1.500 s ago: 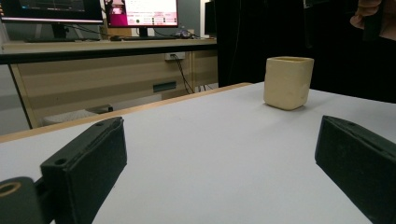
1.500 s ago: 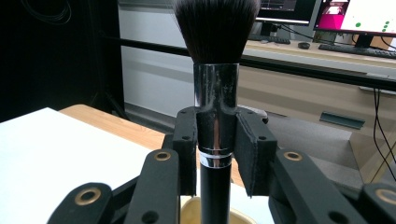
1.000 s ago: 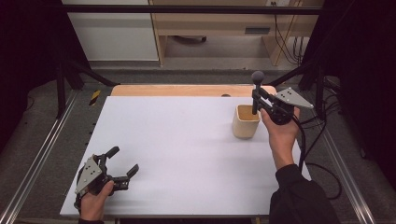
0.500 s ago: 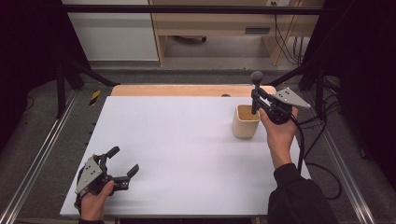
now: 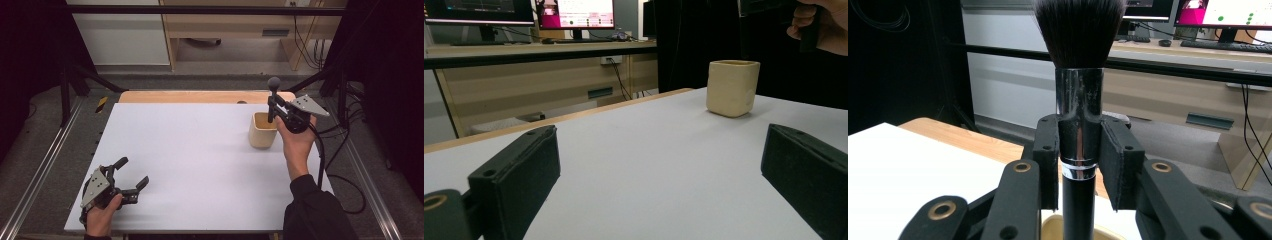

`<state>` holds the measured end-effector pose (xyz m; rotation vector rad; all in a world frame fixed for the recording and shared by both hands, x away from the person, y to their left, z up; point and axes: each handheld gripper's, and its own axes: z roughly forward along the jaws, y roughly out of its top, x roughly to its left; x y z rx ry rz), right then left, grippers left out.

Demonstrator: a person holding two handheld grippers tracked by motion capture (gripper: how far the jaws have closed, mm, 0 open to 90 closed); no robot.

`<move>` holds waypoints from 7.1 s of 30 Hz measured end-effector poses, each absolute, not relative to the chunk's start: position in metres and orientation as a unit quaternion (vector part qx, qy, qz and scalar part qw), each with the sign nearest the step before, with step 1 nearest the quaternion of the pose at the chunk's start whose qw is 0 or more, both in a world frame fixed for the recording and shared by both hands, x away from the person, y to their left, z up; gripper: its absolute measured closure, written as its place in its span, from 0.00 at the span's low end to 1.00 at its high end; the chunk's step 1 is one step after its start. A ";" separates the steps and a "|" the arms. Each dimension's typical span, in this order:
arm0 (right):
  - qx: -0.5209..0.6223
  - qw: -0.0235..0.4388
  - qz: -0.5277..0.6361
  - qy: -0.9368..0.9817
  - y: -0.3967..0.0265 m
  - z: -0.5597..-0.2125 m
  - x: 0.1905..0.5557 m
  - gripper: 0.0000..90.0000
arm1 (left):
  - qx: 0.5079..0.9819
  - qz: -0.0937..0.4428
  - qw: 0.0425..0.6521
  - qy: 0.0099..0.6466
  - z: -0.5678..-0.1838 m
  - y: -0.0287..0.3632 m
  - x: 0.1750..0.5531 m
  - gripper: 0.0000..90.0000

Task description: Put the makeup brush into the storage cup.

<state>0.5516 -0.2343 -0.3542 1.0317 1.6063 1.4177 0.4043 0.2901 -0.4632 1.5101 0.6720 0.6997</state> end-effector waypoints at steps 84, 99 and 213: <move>0.425 0.344 0.550 0.631 -0.236 -0.386 0.542 0.40 | 0.663 0.306 0.620 0.288 -0.463 0.289 0.403 0.03; 0.425 0.345 0.528 0.649 -0.226 -0.386 0.539 0.12 | 0.663 0.307 0.619 0.288 -0.463 0.289 0.403 0.03; 0.389 0.319 0.518 0.692 -0.243 -0.371 0.458 0.03 | 0.666 0.310 0.615 0.285 -0.463 0.290 0.400 0.03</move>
